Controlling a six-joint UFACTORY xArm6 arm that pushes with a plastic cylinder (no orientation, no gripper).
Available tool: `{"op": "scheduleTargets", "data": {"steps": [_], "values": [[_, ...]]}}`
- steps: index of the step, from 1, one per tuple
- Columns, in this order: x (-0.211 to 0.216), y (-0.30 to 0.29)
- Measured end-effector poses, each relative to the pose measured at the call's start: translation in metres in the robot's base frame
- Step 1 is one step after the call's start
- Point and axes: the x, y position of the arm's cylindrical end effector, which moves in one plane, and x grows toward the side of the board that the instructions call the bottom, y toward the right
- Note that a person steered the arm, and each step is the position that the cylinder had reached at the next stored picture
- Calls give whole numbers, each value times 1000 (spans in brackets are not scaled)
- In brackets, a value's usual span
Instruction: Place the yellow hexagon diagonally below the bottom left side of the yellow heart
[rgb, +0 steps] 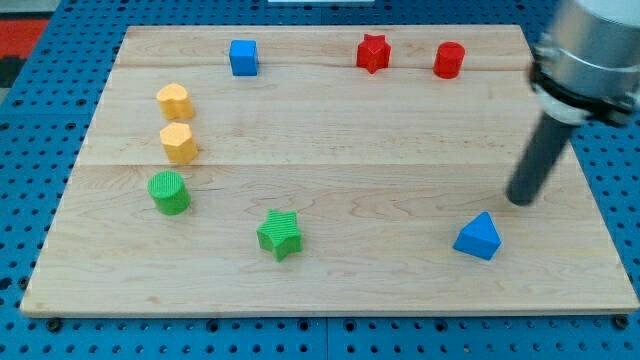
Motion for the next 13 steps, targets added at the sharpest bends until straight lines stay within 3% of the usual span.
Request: {"op": "scheduleTargets", "data": {"steps": [1, 3, 5, 8, 9, 10, 11, 12, 13], "values": [[30, -32], [32, -133], [6, -19], [8, 7], [-29, 30], [-80, -32], [-116, -132], [-137, -231], [-135, -287]]}}
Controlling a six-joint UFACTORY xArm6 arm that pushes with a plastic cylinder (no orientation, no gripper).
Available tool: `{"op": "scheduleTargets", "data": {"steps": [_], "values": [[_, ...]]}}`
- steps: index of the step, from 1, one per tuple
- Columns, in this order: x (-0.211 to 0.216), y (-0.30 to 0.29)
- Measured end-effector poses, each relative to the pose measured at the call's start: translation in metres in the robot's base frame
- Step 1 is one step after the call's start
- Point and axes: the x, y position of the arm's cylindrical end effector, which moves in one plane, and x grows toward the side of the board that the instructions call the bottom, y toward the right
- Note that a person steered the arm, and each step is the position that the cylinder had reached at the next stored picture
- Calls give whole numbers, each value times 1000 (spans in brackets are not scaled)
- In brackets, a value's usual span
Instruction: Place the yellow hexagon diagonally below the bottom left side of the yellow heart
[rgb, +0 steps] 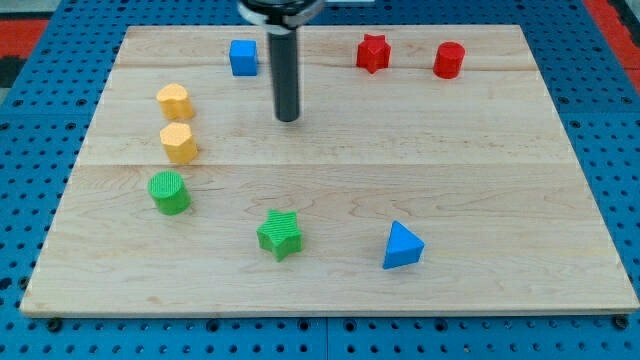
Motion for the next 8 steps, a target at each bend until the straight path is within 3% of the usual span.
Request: {"op": "scheduleTargets", "data": {"steps": [1, 3, 5, 6, 7, 8], "values": [[21, -27], [18, -103], [-23, -132], [0, -125], [49, -65], [65, -98]]}}
